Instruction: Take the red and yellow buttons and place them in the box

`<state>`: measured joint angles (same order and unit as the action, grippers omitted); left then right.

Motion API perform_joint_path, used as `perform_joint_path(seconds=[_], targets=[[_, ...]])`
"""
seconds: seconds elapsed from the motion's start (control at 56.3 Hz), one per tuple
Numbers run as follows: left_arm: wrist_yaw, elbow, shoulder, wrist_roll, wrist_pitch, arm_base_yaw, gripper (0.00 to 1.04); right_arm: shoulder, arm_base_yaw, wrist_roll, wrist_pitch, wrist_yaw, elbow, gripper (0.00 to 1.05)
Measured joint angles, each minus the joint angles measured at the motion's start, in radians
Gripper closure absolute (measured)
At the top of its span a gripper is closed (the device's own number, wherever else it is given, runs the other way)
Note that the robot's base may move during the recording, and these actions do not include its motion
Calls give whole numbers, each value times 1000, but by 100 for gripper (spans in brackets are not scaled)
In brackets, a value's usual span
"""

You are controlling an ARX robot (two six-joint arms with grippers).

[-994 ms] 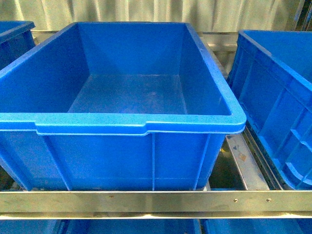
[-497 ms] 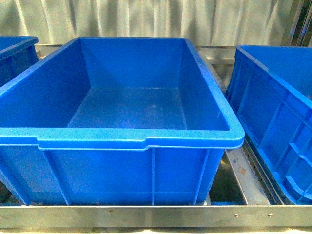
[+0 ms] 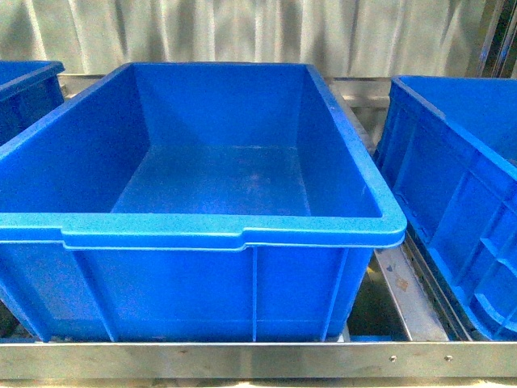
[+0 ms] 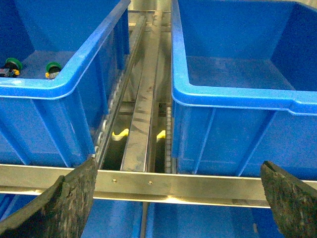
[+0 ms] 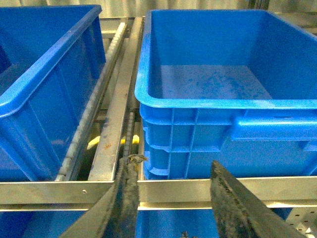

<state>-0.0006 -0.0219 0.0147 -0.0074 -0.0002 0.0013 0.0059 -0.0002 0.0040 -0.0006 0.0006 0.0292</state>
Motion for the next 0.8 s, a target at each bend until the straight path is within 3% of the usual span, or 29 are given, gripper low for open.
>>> perform_joint_path(seconds=[0.142,0.266,0.799], targets=[[0,0,0,0,0,0,8,0,0,0,0,0,0,28],[0,0,0,0,0,0,8,0,0,0,0,0,0,6],[0,0,0,0,0,0,8,0,0,0,0,0,0,6]])
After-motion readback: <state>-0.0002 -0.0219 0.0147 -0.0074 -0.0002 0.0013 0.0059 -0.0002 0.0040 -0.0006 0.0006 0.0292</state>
